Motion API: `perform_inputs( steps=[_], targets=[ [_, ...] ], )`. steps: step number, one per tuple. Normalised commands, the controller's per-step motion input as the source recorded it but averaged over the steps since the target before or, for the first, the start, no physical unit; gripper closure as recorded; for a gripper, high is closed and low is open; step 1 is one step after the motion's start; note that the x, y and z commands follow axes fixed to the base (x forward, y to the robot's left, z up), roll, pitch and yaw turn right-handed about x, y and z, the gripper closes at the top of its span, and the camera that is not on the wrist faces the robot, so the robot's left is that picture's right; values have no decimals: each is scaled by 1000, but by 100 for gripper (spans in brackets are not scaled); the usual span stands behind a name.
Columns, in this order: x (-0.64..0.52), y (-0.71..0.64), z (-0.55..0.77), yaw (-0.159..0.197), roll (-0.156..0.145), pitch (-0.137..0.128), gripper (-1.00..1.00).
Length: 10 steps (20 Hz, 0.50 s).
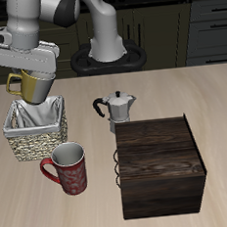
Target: Place the white and yellow mug in the basket
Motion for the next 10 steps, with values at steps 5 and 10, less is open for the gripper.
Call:
perform_inputs(
  steps=[5, 10],
  targets=[
    [157, -46, -663, -50, -55, 115, 100],
    [71, -33, -437, -32, -7, 101, -100]
  ],
)
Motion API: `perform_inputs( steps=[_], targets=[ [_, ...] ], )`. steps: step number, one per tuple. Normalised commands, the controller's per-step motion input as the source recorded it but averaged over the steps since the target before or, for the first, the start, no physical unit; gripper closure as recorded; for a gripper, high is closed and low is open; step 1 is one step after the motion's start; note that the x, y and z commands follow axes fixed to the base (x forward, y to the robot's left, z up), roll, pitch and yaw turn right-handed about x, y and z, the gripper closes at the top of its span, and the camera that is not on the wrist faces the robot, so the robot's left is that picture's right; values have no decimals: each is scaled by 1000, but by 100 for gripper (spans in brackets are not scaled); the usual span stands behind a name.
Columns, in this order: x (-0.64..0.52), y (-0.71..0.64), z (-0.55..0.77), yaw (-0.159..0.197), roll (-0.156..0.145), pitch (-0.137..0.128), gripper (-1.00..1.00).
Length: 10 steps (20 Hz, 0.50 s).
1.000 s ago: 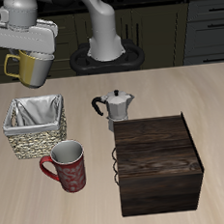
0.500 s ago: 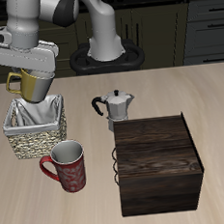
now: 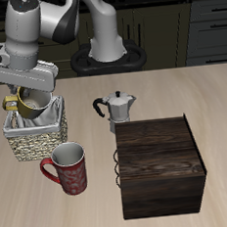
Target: Place the white and yellow mug in the basket
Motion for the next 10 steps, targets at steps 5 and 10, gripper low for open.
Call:
perform_inputs(
  steps=[5, 10],
  targets=[
    [-55, 38, 6, -16, 17, -30, -100],
    [-86, 78, 240, -13, 6, -41, -100]
  ],
)
